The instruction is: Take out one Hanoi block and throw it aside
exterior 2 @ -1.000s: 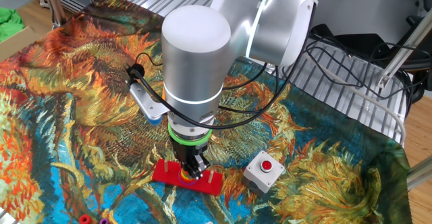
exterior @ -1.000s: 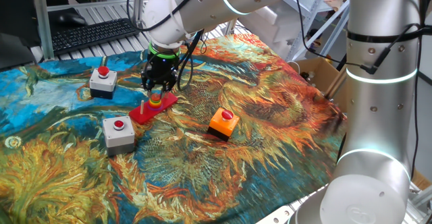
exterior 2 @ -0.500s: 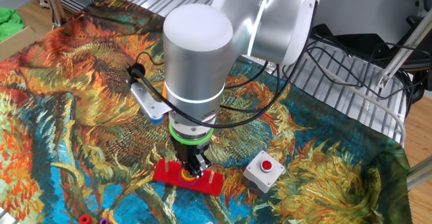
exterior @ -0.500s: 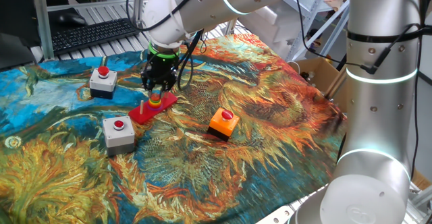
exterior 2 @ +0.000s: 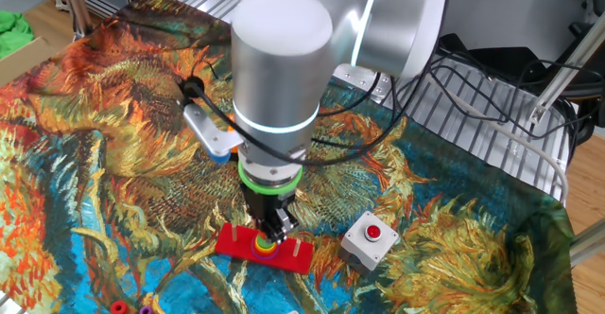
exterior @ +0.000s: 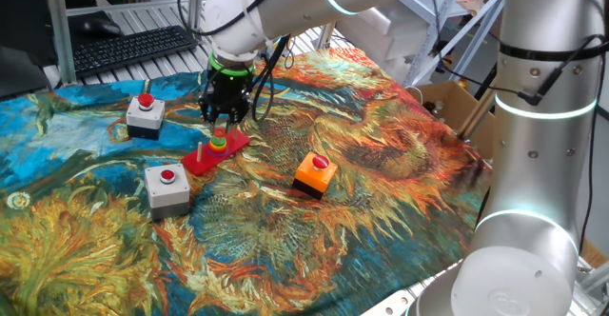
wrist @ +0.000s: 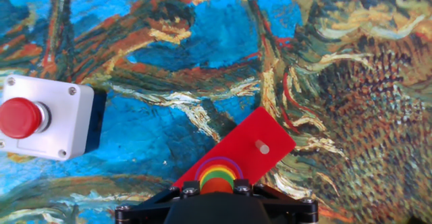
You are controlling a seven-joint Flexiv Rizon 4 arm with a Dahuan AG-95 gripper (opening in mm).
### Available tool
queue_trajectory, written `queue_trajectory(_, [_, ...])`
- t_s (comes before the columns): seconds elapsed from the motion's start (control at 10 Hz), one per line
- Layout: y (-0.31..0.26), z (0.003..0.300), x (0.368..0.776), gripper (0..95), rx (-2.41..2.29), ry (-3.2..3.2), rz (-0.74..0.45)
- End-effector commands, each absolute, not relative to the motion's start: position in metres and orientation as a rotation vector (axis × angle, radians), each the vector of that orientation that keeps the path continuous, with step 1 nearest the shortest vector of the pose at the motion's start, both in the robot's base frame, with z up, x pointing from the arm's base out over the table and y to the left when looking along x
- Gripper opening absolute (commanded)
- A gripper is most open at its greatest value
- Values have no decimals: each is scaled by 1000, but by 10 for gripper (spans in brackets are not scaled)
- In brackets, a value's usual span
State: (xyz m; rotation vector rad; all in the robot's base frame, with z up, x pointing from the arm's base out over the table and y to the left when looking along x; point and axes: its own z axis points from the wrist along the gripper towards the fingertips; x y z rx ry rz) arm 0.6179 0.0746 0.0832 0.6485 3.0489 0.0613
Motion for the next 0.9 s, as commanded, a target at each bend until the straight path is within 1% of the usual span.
queue_trajectory(0.1, [74,89,617,0,638,3052,59])
queue_trajectory(0.4, [71,104,612,0,496,3084,60])
queue_trajectory(0.6, [61,116,601,0,377,3102,51])
queue_trajectory(0.9, [50,122,587,0,226,3119,51])
